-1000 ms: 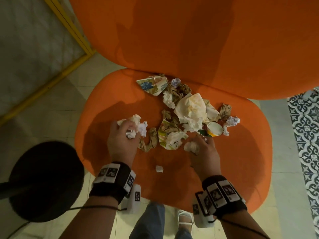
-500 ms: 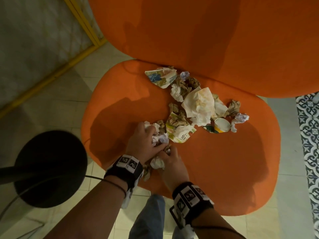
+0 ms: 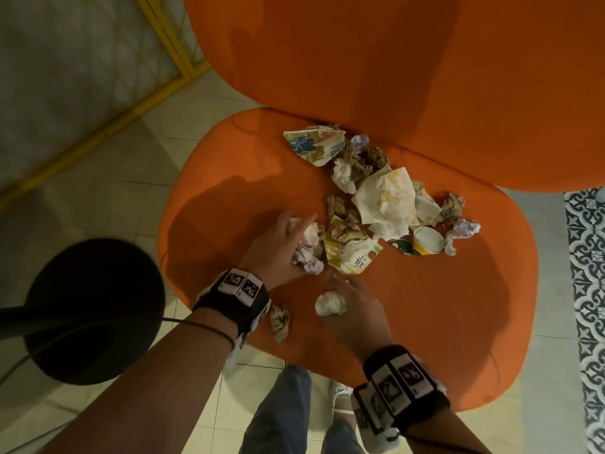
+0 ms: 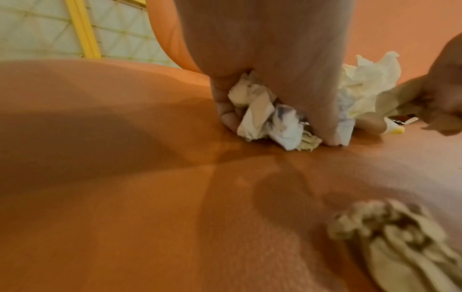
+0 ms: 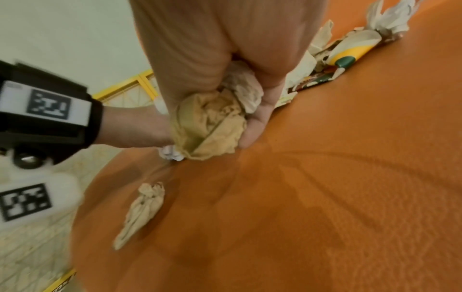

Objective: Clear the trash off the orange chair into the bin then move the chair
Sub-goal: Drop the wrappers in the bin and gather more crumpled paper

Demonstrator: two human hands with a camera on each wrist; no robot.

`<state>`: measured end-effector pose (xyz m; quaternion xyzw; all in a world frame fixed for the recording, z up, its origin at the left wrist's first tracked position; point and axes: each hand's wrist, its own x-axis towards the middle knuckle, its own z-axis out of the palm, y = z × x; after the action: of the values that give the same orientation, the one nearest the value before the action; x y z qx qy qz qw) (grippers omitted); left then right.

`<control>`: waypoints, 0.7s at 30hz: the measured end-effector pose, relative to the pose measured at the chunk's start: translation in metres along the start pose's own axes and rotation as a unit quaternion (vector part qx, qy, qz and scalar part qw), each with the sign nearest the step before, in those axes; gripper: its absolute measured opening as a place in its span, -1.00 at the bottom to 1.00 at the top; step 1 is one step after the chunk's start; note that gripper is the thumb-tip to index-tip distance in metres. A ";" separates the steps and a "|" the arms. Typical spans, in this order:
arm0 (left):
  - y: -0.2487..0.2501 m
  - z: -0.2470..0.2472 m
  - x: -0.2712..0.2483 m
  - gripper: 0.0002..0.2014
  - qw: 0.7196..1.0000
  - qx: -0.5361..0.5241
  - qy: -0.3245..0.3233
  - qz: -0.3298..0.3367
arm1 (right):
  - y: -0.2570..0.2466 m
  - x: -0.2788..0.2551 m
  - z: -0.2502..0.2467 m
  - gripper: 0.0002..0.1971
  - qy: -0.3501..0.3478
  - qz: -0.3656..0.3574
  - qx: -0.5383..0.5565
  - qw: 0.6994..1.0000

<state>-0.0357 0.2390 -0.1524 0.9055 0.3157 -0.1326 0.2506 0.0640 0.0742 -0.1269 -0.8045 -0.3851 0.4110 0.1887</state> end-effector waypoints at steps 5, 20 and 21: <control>0.007 0.002 0.002 0.08 0.999 0.040 -0.032 0.005 | -0.007 -0.009 0.006 -0.46 -0.007 -0.050 -0.023 0.998; 0.024 -0.008 0.023 -0.56 0.997 0.009 -0.056 0.051 | -0.008 -0.009 0.003 -0.50 -0.015 -0.093 -0.037 0.995; 0.020 -0.010 0.023 -0.58 0.997 -0.015 -0.053 0.044 | -0.011 -0.009 0.004 -0.50 -0.033 -0.107 -0.043 0.993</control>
<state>-0.0043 0.2423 -0.1451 0.9064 0.2635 -0.1643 0.2864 0.0527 0.0739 -0.1175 -0.7520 -0.4925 0.3978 0.1838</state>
